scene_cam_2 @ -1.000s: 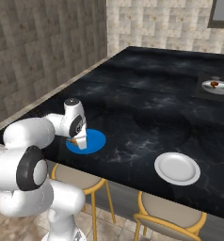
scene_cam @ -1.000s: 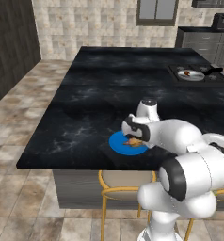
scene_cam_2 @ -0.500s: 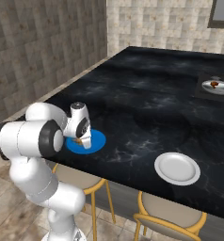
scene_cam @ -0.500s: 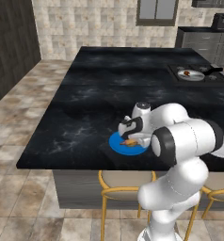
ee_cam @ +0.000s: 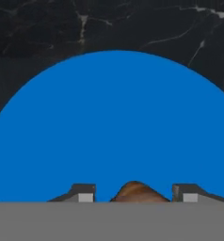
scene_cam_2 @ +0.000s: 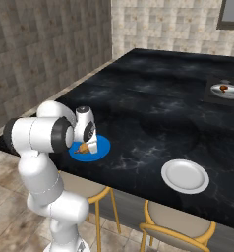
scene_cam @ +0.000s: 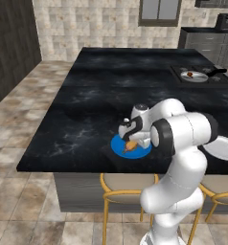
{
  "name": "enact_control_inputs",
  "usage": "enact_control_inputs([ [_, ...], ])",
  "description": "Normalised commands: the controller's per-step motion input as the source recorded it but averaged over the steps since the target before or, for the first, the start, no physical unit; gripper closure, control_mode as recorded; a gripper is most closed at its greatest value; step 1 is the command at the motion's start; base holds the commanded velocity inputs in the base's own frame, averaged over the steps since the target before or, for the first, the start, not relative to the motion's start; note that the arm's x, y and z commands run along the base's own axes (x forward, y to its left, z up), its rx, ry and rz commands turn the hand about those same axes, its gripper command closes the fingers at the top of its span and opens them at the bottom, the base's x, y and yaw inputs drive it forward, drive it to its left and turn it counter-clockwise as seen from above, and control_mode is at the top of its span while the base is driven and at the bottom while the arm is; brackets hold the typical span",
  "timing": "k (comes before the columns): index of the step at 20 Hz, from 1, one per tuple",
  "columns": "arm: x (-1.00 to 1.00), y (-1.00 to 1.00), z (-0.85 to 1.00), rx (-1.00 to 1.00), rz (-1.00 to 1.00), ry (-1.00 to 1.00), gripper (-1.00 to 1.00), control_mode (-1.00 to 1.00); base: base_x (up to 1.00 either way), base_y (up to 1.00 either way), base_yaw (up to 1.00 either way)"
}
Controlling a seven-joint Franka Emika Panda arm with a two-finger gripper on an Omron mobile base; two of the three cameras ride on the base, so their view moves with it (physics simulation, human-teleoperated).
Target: Take the chicken drumsticks from the pan and place one on each plate on the dining counter.
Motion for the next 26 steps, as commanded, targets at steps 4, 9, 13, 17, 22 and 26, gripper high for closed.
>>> enact_control_inputs([
  [4,0.05,0.04,-0.08,0.0,0.0,-0.06,-1.0,-1.0,0.0,0.0,0.0],
  [9,0.0,-0.05,0.04,0.01,0.0,-0.23,-1.0,-1.0,0.0,0.0,0.0],
  [13,-0.12,-0.24,0.51,0.09,0.0,-0.43,-1.0,-1.0,0.0,0.0,0.0],
  [17,-0.39,-0.12,0.84,0.08,0.02,-0.52,-1.0,-1.0,0.0,0.0,0.0],
  [22,-0.62,-0.11,0.9,0.05,0.05,-0.55,-1.0,-1.0,0.0,0.0,0.0],
  [26,-1.0,-0.18,1.0,0.01,0.06,-0.41,-1.0,-1.0,0.0,0.0,0.0],
])
